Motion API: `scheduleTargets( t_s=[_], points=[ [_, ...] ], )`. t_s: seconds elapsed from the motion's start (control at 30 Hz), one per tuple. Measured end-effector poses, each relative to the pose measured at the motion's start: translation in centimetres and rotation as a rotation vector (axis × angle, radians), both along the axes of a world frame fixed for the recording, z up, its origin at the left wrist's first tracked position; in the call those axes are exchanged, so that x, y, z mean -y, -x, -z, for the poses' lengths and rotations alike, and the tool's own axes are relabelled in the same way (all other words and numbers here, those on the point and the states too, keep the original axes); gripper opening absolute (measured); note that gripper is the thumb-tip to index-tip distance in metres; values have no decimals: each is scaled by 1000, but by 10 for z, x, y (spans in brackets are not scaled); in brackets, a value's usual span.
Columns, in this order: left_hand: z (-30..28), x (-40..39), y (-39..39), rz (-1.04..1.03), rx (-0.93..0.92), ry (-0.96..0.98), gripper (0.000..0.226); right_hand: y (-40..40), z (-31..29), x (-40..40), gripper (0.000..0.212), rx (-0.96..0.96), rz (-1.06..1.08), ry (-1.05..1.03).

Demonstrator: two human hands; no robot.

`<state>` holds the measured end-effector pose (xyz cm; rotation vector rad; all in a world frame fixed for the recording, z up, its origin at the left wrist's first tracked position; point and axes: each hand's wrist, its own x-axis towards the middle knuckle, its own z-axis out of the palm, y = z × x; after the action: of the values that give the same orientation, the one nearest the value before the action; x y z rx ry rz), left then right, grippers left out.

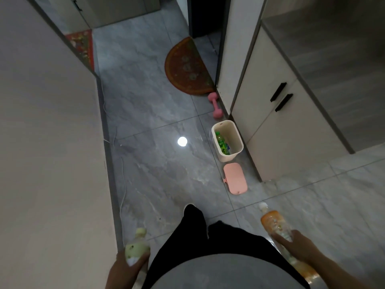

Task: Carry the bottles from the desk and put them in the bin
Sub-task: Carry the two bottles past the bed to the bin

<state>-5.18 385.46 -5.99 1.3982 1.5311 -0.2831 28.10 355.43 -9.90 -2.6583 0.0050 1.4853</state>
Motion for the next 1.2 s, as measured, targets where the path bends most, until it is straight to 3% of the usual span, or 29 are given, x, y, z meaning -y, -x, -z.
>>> scheduleTargets(
  t_s=[0.13,0.33,0.5,0.57,0.7,0.83,1.0,1.1,1.2],
  points=[
    [3,-51,-27,104,-18,-30,45,4,1,-26,68,-28,67,12],
    [5,-110,-72,171,-63,-11,39,-6,1,-57,64,-45,156,10],
    [11,-150,-107,212,-56,-13,22,-48,5,-102,65,-49,166,3],
    [12,-167,-120,221,-42,7,23,-70,5,-126,68,-49,168,-19],
    [15,-198,-137,208,-64,21,53,-109,1,-173,70,0,151,-88],
    [14,-234,-150,194,-148,16,58,-127,-7,-212,70,-15,151,-117],
    [20,-300,-194,173,-201,107,56,-125,-9,-240,65,-30,227,-93],
    [23,-346,-223,364,-90,110,39,-115,-10,-256,62,-9,298,-50],
    [22,-397,-254,520,-120,105,34,-97,-6,-276,69,-58,388,10]
  ],
)
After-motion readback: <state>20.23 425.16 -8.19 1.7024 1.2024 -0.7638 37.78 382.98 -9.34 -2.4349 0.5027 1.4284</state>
